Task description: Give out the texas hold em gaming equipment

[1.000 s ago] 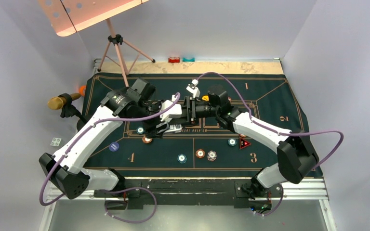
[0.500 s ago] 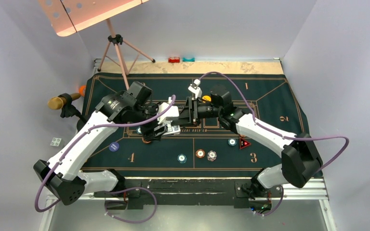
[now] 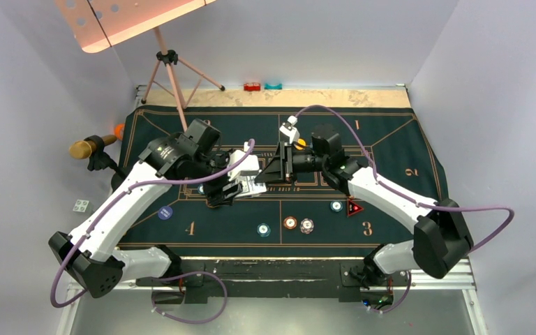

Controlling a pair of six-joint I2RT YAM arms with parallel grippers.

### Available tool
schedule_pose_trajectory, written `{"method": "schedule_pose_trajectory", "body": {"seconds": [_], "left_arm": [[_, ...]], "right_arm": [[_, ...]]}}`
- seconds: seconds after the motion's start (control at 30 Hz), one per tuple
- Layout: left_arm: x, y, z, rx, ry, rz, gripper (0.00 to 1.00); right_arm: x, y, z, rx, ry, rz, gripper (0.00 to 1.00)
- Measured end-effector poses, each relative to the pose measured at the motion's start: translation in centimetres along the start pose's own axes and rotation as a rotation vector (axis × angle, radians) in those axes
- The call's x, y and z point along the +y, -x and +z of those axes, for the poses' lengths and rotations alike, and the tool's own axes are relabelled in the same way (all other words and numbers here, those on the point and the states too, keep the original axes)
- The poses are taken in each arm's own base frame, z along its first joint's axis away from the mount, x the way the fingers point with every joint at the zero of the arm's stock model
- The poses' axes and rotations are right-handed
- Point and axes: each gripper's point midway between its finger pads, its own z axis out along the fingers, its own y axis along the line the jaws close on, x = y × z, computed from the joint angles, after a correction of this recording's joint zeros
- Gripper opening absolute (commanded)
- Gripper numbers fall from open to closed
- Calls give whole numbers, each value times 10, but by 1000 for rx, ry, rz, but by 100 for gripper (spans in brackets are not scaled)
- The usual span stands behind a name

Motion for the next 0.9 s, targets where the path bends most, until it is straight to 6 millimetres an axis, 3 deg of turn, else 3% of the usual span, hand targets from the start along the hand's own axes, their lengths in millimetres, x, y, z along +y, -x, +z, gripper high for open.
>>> {"method": "schedule_pose_trajectory", "body": {"seconds": [0.23,0.63,0.7,0.77,0.9], "left_arm": [[-1,-1,-1,-2,2,1,0],[-6,-18,6,36,-8,-16,0],[-6,-20,6,43,-5,-17,0],[-5,-20,6,43,0,-15,0],[-5,-20,5,40,3,-13,0]], "right_arm": [[-2,3,-12,-22,-16,-6,34],[-1,12,-35,-70,-41,-5,13],[0,14,-38,-80,-40,-9,25],[0,15,-40,-84,-46,-15,43],[-7,10,-42,-64,-80,-19,60]]}}
